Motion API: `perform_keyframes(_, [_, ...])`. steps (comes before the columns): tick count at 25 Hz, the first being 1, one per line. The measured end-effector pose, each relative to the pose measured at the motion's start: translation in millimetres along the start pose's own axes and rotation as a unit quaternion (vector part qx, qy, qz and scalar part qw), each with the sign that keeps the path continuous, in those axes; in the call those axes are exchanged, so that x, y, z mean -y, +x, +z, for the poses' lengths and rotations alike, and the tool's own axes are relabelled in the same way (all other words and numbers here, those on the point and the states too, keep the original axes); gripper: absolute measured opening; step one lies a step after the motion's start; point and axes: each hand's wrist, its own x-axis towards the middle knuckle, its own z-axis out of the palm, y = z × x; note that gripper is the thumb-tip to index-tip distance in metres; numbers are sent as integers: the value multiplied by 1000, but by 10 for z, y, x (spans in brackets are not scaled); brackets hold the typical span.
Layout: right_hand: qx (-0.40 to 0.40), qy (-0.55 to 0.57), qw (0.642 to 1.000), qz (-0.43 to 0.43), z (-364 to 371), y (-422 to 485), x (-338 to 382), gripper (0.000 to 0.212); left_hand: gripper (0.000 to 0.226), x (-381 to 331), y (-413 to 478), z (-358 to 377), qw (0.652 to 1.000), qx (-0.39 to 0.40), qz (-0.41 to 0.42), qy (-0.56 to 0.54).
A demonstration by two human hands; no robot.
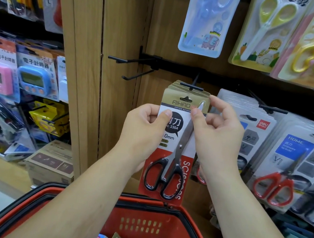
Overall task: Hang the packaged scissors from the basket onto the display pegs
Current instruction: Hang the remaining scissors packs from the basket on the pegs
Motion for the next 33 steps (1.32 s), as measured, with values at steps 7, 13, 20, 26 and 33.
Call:
perform_keyframes(7, [-30,-182,980,-70,-61,-39,-80,50,18,157,104,1,981,-96,75,154])
perform_keyframes(13, [28,-227,971,-64,-186,-159,-297,12,13,425,65,-61,982,-66,-5,175])
perform_keyframes(20, [214,-272,937,48,-459,-731,-534,14,18,476,-502,-135,962,-17,-46,268])
perform_keyframes(26, [308,-441,819,202,-1235,-1602,-1082,66,59,486,-1614,-398,892,173,-108,404])
perform_keyframes(33, [163,-248,923,243,-1483,-2203,-1301,52,63,1172,-3132,-893,796,170,-236,530])
